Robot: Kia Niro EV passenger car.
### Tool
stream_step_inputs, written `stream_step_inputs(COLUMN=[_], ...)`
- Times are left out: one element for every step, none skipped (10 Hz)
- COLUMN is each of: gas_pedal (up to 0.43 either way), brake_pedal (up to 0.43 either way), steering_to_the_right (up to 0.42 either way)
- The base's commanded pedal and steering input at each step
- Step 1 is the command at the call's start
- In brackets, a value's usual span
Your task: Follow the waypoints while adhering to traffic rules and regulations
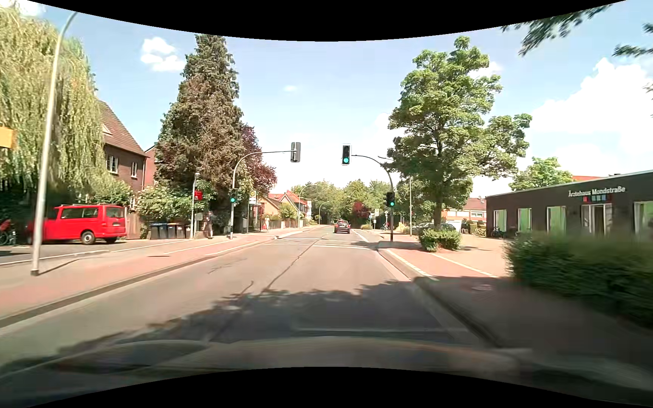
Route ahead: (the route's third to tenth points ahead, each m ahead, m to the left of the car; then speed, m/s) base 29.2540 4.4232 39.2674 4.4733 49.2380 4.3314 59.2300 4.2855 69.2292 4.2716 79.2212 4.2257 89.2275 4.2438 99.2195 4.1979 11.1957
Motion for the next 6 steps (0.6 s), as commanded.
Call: stream_step_inputs(gas_pedal=[0.189, 0.189, 0.15, 0.118, 0.11, 0.11], brake_pedal=[0.018, 0.018, 0.018, 0.018, 0.018, 0.018], steering_to_the_right=[-0.001, -0.001, -0.001, -0.001, -0.001, -0.001])
